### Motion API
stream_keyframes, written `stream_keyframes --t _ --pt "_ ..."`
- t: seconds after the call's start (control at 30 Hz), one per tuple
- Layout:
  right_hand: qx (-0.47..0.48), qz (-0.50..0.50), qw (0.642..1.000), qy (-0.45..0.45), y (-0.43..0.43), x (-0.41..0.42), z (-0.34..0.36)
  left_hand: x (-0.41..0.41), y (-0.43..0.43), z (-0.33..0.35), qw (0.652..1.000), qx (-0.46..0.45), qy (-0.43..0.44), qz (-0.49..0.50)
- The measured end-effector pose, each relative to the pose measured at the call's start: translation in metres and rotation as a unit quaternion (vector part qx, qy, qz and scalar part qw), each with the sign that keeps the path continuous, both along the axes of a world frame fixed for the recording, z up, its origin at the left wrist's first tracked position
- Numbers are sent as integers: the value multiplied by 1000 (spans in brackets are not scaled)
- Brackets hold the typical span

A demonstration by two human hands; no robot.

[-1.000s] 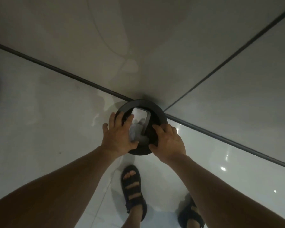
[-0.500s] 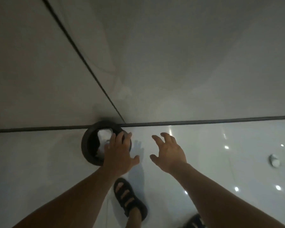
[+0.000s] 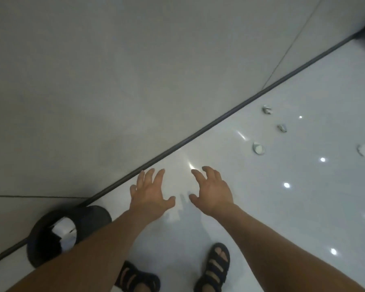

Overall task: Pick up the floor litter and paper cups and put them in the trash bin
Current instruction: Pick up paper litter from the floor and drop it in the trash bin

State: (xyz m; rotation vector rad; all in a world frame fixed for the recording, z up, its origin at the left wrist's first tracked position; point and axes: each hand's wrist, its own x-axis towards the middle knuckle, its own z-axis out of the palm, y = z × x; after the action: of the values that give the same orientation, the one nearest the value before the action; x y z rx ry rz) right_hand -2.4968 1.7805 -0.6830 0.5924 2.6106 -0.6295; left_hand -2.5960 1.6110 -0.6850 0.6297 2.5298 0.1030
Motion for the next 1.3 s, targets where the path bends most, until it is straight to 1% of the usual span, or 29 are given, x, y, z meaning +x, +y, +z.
stream_keyframes --t 0.23,0.4,0.57,0.8,0.9,1.03,1.17,1.3 --pt "0 -111 994 -4 111 75 30 34 116 40 997 3 -17 -79" --pt "15 -169 985 -20 177 109 49 49 190 61 992 3 -39 -124" --pt "15 -201 979 -26 228 112 71 50 249 79 988 6 -51 -145" --pt "16 -214 975 -47 289 93 83 24 337 88 983 23 -73 -170" --pt "11 -219 974 -56 319 81 70 10 375 78 979 14 -88 -182" --pt "-8 -227 971 -67 356 65 35 -4 424 47 977 -12 -99 -190" --pt "-33 -217 972 -77 397 55 -13 -6 468 7 975 -24 -122 -186" --pt "-71 -208 972 -83 439 50 -77 -7 509 -41 976 -51 -126 -168"
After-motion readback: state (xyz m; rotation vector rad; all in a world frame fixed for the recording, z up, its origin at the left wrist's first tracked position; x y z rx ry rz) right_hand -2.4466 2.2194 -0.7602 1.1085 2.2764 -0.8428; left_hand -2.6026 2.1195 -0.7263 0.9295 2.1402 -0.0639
